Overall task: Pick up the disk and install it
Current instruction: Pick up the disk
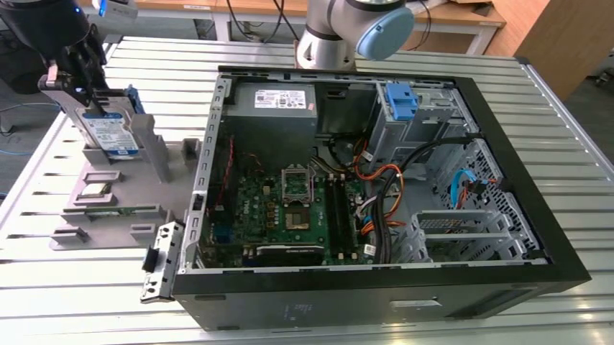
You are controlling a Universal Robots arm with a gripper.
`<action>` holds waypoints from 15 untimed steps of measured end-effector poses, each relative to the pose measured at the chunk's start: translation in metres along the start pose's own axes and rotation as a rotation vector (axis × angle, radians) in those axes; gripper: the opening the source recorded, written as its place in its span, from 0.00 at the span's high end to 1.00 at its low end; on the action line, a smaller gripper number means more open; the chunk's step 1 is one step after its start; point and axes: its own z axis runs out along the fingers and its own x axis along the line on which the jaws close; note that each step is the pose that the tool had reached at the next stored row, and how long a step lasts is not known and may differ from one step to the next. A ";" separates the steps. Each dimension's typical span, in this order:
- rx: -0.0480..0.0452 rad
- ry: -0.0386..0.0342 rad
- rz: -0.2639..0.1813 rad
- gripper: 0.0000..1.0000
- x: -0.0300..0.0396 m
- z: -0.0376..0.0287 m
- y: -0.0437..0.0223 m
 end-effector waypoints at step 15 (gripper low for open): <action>0.0039 -0.0012 0.052 0.51 0.0000 0.0005 0.0000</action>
